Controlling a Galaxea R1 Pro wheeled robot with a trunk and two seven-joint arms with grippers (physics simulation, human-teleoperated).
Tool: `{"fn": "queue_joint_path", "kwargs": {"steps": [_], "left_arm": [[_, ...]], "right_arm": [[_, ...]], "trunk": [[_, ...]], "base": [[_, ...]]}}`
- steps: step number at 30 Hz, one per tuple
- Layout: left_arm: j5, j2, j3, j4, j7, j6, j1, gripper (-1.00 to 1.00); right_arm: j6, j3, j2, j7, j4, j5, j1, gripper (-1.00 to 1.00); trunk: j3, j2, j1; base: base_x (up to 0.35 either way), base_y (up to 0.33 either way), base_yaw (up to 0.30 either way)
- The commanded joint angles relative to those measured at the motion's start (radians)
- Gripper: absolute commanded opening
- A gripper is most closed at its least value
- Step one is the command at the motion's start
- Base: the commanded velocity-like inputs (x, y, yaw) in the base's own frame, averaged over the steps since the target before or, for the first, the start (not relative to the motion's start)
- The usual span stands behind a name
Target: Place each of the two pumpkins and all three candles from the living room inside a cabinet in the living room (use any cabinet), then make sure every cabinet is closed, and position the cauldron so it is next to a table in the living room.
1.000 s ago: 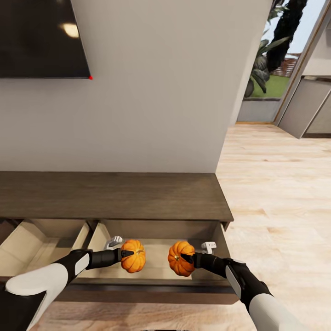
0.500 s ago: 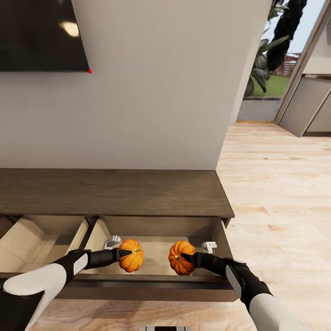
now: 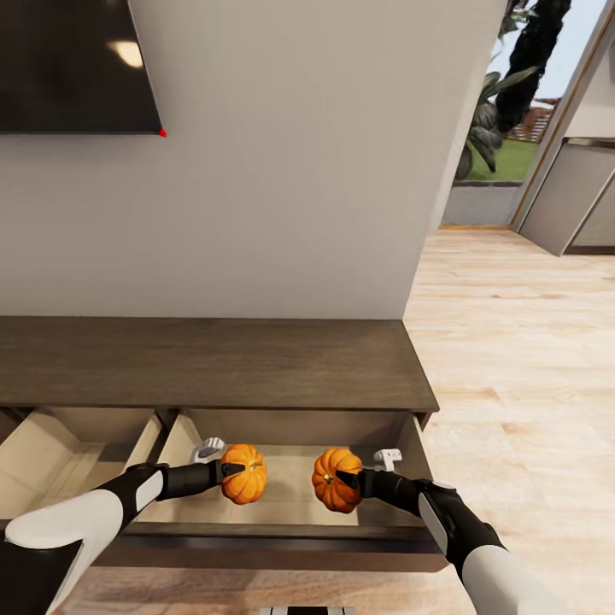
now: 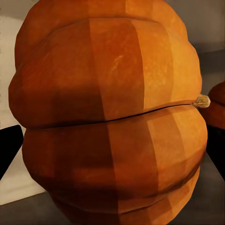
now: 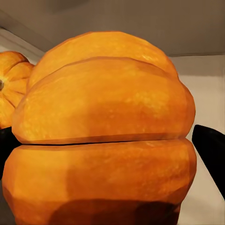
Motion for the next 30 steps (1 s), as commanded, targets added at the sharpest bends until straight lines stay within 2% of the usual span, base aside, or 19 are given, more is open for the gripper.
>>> {"fn": "queue_joint_path", "kwargs": {"steps": [1, 4, 9, 13, 17, 30], "left_arm": [[0.000, 0.001, 0.001, 0.000, 0.001, 0.000, 0.000, -1.00], [0.000, 0.000, -0.003, 0.003, 0.010, 0.000, 0.000, -1.00], [-0.004, -0.009, -0.011, 0.004, 0.020, -0.004, 0.003, -1.00], [-0.004, -0.009, -0.011, 0.002, 0.025, -0.005, 0.004, -1.00], [-0.004, -0.011, -0.011, 0.001, 0.059, -0.005, 0.005, -1.00], [-0.004, -0.011, -0.009, 0.000, 0.063, -0.005, 0.005, -1.00]], "right_arm": [[0.000, 0.000, 0.000, -0.002, 0.000, 0.000, 0.000, -1.00], [0.000, 0.000, 0.000, -0.007, 0.002, -0.001, 0.000, -1.00], [-0.001, 0.000, -0.003, -0.057, 0.012, -0.001, 0.000, -1.00], [-0.004, 0.002, -0.004, -0.058, 0.011, -0.001, 0.000, -1.00], [-0.006, 0.003, -0.005, -0.058, 0.001, 0.002, 0.000, -1.00], [-0.006, 0.003, -0.006, -0.061, 0.000, 0.001, 0.000, -1.00]], "trunk": [[0.000, 0.000, 0.000], [0.000, 0.000, 0.000], [0.000, 0.000, 0.000], [0.000, 0.000, 0.000], [0.000, 0.000, 0.000], [-0.004, 0.000, 0.000]], "base": [[0.003, 0.000, 0.000], [0.001, 0.000, 0.000], [0.000, 0.000, 0.000], [0.000, 0.000, 0.000], [0.000, 0.000, 0.000], [0.000, 0.000, 0.000]]}}
